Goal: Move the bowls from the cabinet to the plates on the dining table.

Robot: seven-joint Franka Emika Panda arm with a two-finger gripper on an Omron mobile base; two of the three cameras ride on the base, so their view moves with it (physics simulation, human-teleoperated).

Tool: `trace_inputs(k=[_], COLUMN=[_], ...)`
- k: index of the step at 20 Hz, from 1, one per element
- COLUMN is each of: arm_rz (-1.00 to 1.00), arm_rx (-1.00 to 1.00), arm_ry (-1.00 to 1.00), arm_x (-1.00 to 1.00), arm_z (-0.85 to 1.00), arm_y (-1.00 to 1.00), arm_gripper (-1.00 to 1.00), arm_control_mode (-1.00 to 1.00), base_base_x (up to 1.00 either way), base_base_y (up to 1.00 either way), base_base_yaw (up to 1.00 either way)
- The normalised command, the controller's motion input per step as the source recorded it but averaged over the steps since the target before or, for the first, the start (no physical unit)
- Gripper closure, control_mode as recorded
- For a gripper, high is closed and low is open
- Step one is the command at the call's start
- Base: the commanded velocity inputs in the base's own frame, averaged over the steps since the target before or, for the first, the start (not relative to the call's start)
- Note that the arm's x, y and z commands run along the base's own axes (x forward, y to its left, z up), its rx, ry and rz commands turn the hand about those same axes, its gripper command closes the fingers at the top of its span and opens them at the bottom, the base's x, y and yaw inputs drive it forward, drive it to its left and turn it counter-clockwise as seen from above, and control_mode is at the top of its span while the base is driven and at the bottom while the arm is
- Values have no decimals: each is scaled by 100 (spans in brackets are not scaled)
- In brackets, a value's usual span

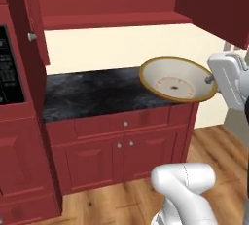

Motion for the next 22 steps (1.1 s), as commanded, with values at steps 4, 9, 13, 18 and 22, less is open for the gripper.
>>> trace_inputs(k=[4,9,13,18,22], arm_rz=[0,0,0,0,0], arm_rx=[0,0,0,0,0], arm_ry=[0,0,0,0,0], arm_x=[0,0,0,0,0], arm_z=[0,0,0,0,0], arm_y=[0,0,0,0,0], arm_gripper=[100,100,100,100,100], arm_control_mode=[100,100,100,100,100], base_base_x=[-16,-63,-98,-25,24], base_base_y=[36,11,10,40,24], base_base_yaw=[45,42,36,50,58])
